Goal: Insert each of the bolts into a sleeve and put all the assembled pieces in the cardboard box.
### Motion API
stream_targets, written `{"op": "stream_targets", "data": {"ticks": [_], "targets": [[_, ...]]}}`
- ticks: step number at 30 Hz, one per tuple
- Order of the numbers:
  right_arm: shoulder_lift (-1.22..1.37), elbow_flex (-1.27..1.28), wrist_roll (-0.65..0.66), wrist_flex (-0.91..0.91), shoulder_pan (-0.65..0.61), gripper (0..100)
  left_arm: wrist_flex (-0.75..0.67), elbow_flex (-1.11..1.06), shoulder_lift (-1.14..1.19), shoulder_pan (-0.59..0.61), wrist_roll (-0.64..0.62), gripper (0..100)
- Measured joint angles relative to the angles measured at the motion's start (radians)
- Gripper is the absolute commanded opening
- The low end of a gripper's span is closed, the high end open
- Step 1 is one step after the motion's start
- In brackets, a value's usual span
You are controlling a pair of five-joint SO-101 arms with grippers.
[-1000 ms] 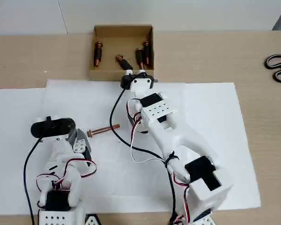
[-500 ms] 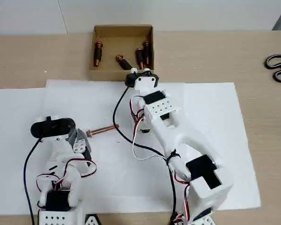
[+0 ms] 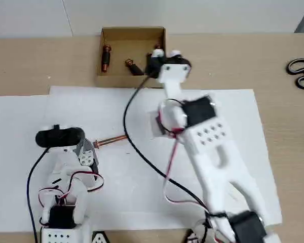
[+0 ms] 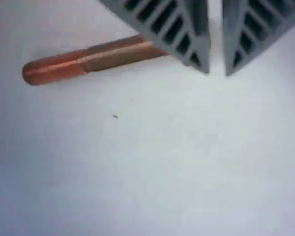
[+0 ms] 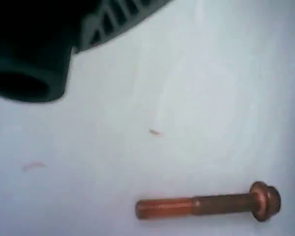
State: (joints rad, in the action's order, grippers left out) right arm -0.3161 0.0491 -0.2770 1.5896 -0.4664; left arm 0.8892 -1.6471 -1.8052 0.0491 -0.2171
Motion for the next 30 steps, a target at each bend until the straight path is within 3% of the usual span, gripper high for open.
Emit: {"op": "stream_targets", "data": {"ticks": [8,15,23,30], "targets": [[-0.198,0.021,0.005,0.114,0.155,0.3,0.1,0.253,0.0,0.0,-0.051,1],[-0.44,0.235,0.011,0.12,0.176,0.3,0.262,0.486,0.048,0.0,-0.061,1],[-0.74,0.477,0.011,0.123,0.178,0.3,0.431,0.87,0.477,0.0,-0.33,1],[-0.887,0.551,0.011,0.106,0.178,0.3,0.494,1.119,0.872,0.0,-0.47,1]]}}
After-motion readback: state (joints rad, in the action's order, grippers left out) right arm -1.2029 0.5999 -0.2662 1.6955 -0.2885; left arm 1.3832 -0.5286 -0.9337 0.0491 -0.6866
